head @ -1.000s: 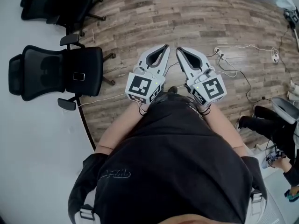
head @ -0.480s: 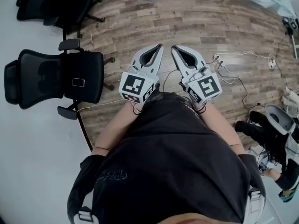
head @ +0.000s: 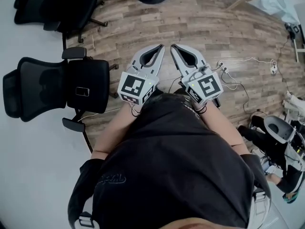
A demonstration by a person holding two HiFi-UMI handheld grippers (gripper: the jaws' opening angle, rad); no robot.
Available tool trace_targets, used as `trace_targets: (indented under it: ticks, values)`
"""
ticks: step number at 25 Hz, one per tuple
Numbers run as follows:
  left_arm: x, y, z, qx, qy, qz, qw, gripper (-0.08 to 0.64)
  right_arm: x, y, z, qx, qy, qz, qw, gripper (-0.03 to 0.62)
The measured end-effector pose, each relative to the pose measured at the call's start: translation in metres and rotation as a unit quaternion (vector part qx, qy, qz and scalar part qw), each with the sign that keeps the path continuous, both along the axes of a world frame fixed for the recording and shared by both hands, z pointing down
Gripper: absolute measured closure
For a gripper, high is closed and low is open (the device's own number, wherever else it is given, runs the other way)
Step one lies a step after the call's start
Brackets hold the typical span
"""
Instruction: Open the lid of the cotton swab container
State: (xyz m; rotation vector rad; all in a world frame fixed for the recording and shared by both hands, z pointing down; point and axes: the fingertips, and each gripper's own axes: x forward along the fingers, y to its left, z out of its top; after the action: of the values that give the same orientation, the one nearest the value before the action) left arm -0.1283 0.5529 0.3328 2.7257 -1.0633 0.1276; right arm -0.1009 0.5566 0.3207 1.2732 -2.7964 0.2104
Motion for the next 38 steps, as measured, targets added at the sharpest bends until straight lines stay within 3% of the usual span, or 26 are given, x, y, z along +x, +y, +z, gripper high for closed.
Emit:
trace_targets:
  ticks: [7, 17, 29, 38]
  values:
    - [-0.015, -0.02, 0.012, -0.014, 0.001, -0.008, 0.9999, 0.546, -0.017, -0.021, 0.009, -0.012, -0.001, -0.014, 1.0, 0.569]
    - [-0.01, -0.075, 0.019, -0.023, -0.009, -0.032, 0.9992, 0.546, -0.009, -0.081, 0.018, -0.013, -0.015, -0.044, 0.999, 0.569]
    - [0.075, -0.201, 0.028, -0.032, 0.004, -0.056, 0.9979, 0.546, 0.078, -0.21, 0.023, -0.018, -0.008, -0.063, 0.998, 0.569]
    - [0.139, -0.262, 0.026, -0.023, -0.003, -0.057, 0.9981, 0.546, 0.149, -0.268, 0.022, -0.011, -0.02, -0.056, 0.998, 0.569]
